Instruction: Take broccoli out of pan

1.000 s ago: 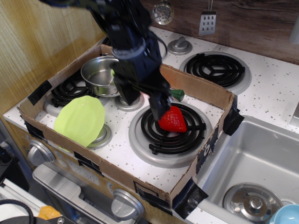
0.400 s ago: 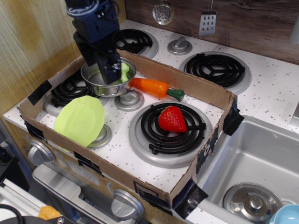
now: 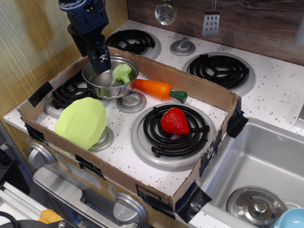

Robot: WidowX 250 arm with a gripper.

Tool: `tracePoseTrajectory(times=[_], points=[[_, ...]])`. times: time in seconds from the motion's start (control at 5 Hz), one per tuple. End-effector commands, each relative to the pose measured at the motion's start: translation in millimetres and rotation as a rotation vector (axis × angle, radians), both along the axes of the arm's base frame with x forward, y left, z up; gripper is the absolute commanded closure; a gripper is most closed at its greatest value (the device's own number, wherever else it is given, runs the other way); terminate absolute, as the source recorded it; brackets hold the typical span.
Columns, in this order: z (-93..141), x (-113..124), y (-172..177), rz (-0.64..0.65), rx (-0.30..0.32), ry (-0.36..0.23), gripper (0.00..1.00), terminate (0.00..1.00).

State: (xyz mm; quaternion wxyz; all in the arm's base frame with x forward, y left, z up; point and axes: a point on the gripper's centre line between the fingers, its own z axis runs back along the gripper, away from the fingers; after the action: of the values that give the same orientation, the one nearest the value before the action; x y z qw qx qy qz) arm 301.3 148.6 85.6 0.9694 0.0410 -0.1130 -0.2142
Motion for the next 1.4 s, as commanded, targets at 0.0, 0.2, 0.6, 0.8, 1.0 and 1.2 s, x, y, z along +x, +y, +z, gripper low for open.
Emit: tracePoseTrajectory(times=[0.0,0.2,0.6,0.8,1.0,1.2], points=[[-4,27,13,-0.167,-0.013,-0.049,0.0,0.0],[-9,29,12,-0.218,-0.022,-0.013,0.0,0.0],[-17,31,1,-0.219,-0.053,0.028,0.0,0.0],[-19,38,-7,-0.226,-0.043,0.03,0.0,0.0],[-24,49,-14,-0.241,-0.039,0.006,0.0,0.0],[-28,62,-11,-0.25,-0.059,0.0,0.0,0.0]])
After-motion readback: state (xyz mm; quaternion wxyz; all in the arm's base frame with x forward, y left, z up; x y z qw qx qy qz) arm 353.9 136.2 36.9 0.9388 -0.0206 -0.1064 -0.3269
